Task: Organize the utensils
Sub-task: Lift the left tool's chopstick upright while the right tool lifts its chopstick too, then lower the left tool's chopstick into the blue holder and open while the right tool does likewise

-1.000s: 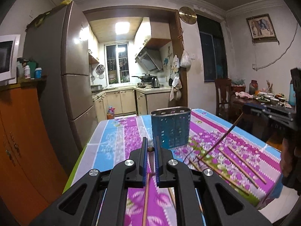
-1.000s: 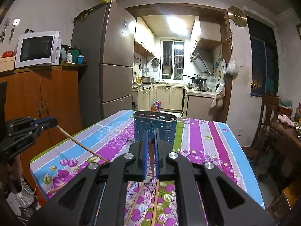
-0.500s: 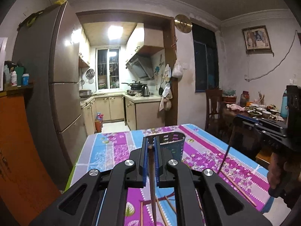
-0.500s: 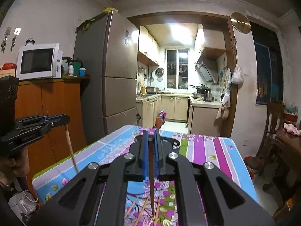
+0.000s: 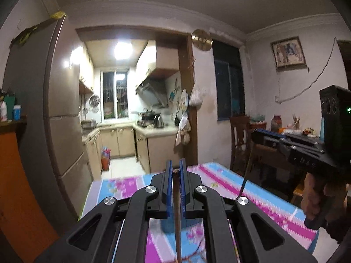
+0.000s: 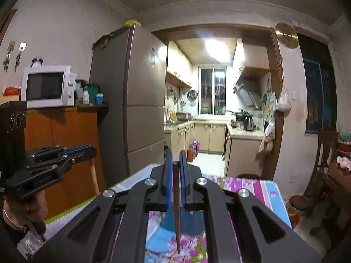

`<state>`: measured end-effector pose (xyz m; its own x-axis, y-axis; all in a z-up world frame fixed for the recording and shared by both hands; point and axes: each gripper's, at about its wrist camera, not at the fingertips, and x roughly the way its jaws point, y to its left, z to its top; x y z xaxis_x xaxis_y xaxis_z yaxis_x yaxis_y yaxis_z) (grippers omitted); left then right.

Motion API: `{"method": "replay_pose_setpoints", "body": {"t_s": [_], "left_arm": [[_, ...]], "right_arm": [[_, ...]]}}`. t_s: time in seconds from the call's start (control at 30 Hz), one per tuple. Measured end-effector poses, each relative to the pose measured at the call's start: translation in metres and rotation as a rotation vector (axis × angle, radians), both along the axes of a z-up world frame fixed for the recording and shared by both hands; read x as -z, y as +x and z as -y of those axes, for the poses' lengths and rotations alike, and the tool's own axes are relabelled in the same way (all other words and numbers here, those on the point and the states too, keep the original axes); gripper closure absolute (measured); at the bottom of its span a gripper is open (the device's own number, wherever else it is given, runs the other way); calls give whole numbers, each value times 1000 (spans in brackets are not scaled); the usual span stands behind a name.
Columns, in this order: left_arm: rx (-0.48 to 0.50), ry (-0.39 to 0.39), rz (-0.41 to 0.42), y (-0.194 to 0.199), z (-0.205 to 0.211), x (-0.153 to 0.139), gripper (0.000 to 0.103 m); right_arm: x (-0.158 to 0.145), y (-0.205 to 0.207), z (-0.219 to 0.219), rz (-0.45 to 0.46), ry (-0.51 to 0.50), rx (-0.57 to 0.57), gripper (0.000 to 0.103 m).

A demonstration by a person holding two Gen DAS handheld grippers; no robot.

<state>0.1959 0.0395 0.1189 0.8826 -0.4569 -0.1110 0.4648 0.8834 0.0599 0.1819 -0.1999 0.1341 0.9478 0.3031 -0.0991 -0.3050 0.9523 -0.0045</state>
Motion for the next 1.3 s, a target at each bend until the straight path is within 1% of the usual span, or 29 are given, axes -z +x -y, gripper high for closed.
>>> {"method": "replay_pose_setpoints", "body": {"t_s": [0.07,0.17,0.23,0.3,0.4,0.47,0.57,0.67,0.7,0.73,0.77,0.87,1.03,1.13,1.2,1.23,1.27,1.3], "left_arm": [[9,-18,41,13,7,-21,95],[-5,-43,117,32,18,-49,95],[-6,-63,146,45,26,-62,95],[-1,-90,167,62,34,-69,95],[-20,-91,190,88,48,-69,95],[-37,-79,211,104,56,-64,95],[-48,-73,200,130,66,-50,95],[-46,-61,150,152,72,-21,95],[-51,-49,145,157,73,-13,95],[-58,-34,134,164,74,-3,95],[-59,-28,121,170,74,3,95],[-68,-17,70,186,74,34,95],[-95,-33,19,195,62,63,95],[-106,-21,2,192,57,74,95],[-114,-11,-2,189,54,75,95],[-117,-14,3,185,52,73,95],[-124,-22,14,181,48,67,95],[-130,-33,25,177,45,62,95]], "right_arm": [[-17,8,1,28,11,2,98],[-38,22,2,79,9,22,98],[-49,37,1,110,0,49,98],[-53,54,4,118,6,63,98],[-50,83,8,113,26,79,98],[-43,98,11,112,41,90,98],[-29,124,14,78,83,90,98],[-6,146,16,22,113,85,98],[4,151,15,5,116,88,98],[10,154,14,-5,119,86,98],[19,159,13,-22,125,89,98],[41,169,9,-74,143,91,98],[69,176,3,-137,148,106,98],[78,175,0,-158,141,120,98],[78,175,0,-170,138,129,97],[75,171,1,-163,138,141,93],[72,167,4,-152,142,147,86],[67,161,6,-136,147,152,82]]}}
